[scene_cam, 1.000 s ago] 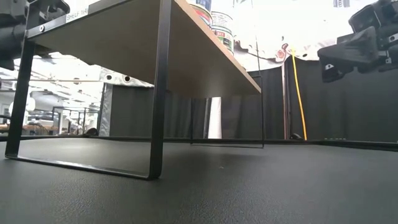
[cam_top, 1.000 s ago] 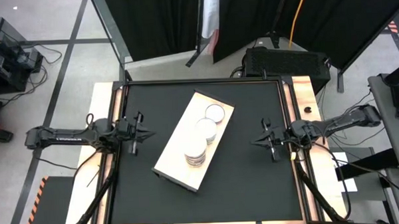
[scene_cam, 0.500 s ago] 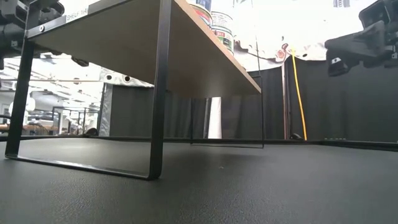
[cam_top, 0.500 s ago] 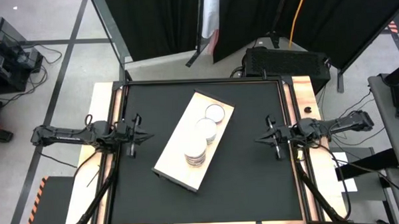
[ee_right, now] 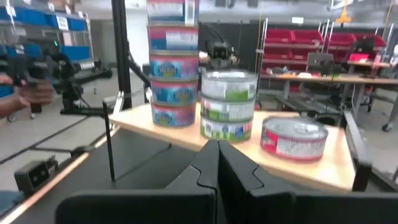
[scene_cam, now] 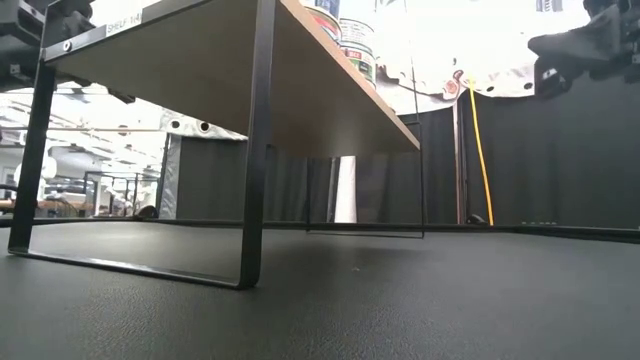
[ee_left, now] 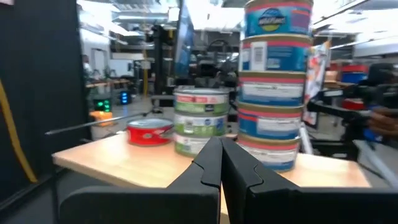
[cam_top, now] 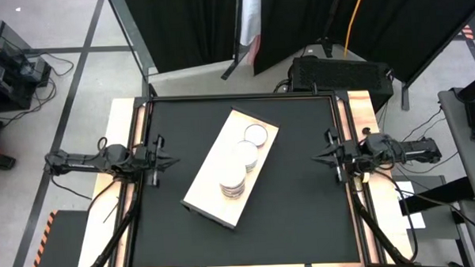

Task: Stack canned seafood by type on shelf
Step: Return to Home Position

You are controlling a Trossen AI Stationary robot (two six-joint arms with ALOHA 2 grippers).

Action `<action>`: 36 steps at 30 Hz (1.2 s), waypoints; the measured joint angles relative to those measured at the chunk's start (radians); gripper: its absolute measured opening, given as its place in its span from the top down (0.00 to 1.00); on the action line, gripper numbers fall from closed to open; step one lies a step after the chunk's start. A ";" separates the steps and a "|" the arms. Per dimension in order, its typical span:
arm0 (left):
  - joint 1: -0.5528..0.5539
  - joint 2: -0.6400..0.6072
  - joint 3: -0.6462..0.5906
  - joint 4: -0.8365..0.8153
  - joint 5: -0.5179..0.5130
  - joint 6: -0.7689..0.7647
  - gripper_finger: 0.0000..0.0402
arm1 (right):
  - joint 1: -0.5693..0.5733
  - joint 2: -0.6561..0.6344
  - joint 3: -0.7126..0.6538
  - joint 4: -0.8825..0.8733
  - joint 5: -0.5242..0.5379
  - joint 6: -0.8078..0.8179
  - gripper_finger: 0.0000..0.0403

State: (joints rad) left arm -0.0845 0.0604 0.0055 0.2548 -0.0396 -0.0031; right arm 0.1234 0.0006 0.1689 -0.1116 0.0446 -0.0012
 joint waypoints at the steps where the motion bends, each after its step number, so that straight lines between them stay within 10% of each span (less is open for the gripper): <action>1: 0.000 -0.013 0.000 -0.017 -0.012 0.004 1.00 | 0.000 0.000 0.000 0.013 -0.005 0.000 1.00; 13: 0.000 -0.060 0.000 -0.048 -0.019 0.010 1.00 | 0.000 0.000 -0.155 0.253 -0.030 0.009 1.00; 36: 0.000 -0.061 -0.001 -0.047 -0.019 0.001 1.00 | -0.066 0.002 -0.154 0.137 0.001 0.038 1.00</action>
State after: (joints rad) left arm -0.0845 -0.0002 0.0044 0.2077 -0.0587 -0.0017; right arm 0.0577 0.0025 0.0151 0.0258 0.0460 0.0370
